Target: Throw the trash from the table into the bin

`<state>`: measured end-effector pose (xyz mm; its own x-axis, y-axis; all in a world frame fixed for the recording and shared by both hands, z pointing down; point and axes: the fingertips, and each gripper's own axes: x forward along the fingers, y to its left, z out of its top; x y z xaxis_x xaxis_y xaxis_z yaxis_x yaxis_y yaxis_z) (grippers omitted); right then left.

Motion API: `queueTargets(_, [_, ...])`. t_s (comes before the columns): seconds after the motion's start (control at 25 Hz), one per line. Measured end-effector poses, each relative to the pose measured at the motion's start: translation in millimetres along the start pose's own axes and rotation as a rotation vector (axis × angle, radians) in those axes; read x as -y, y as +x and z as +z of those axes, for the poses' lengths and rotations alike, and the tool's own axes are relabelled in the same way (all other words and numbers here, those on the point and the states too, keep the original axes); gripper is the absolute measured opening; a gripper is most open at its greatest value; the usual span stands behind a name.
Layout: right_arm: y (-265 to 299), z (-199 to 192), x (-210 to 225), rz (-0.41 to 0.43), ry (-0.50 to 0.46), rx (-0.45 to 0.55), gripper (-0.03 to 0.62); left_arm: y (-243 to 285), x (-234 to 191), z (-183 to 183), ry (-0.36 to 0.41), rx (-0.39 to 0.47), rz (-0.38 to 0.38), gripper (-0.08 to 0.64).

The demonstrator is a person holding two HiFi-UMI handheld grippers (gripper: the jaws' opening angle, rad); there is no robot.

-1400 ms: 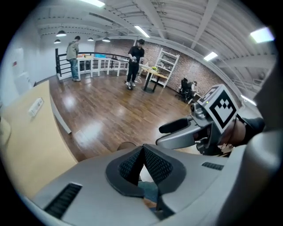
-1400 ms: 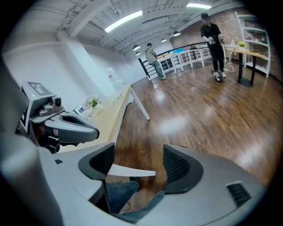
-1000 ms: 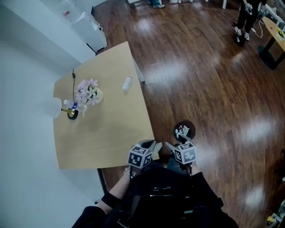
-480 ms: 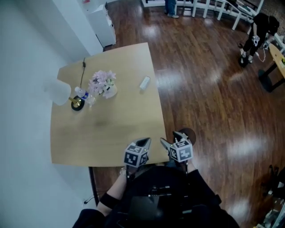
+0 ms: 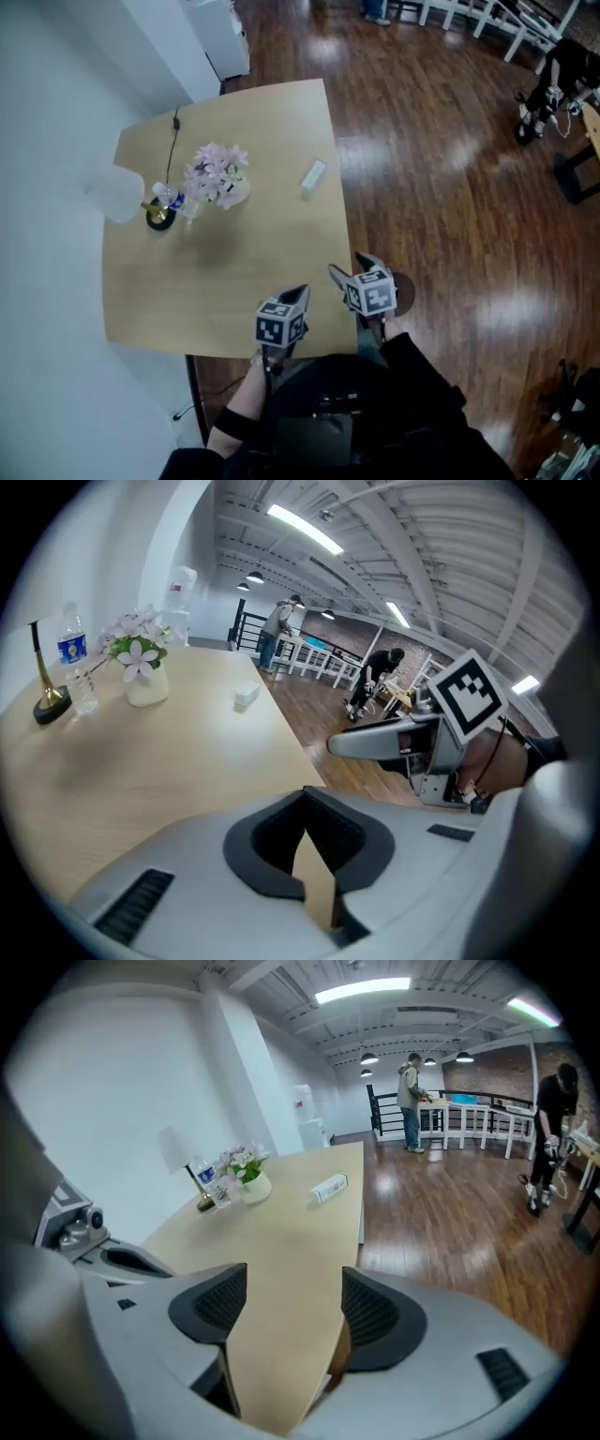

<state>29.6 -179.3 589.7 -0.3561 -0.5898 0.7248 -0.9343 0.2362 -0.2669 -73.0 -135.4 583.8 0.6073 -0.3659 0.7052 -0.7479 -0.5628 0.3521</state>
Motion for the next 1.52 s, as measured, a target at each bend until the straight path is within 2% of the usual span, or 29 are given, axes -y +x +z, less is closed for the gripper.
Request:
queueTargets(0.28, [76, 89, 30, 0.010, 0.013, 0.024, 0.330, 25, -35, 49, -0.044, -0.026, 0.085, 0.002])
queueTargets(0.48, [127, 140, 54, -0.015, 0.022, 0.053, 0.330, 44, -46, 65, -0.074, -0.045, 0.104, 0.002])
queueTargets(0.52, [137, 151, 55, -0.010, -0.001, 0.055, 0.346, 47, -47, 67, -0.080, -0.051, 0.107, 0.002])
queueTargets(0.6, [156, 166, 56, -0.001, -0.080, 0.043, 0.455, 51, -49, 69, -0.092, -0.061, 0.113, 0.002])
queueTargets(0.68, [175, 173, 64, 0.007, -0.159, 0.025, 0.505, 54, -51, 70, -0.102, -0.066, 0.117, 0.002])
queueTargets(0.72, [183, 175, 68, 0.020, -0.190, 0.018, 0.508, 56, -53, 70, -0.107, -0.069, 0.118, 0.002])
queueTargets(0.88, [209, 180, 75, 0.101, -0.269, 0.001, 0.571, 63, -61, 65, -0.127, -0.083, 0.125, 0.002])
queueTargets(1.0, [221, 184, 70, 0.149, -0.340, -0.005, 0.583, 67, -65, 62, -0.144, -0.091, 0.132, 0.002])
queueTargets(1.2, [235, 182, 64, 0.163, -0.487, -0.045, 0.583, 71, -65, 63, -0.162, -0.095, 0.132, 0.002])
queueTargets(1.32, [240, 180, 58, 0.201, -0.498, -0.075, 0.583, 72, -68, 63, -0.168, -0.094, 0.131, 0.002])
queueTargets(1.44, [243, 174, 53, 0.240, -0.448, -0.101, 0.580, 72, -69, 62, -0.173, -0.095, 0.130, 0.002])
queueTargets(1.52, [243, 172, 55, 0.233, -0.416, -0.095, 0.575, 71, -70, 62, -0.174, -0.094, 0.133, 0.002])
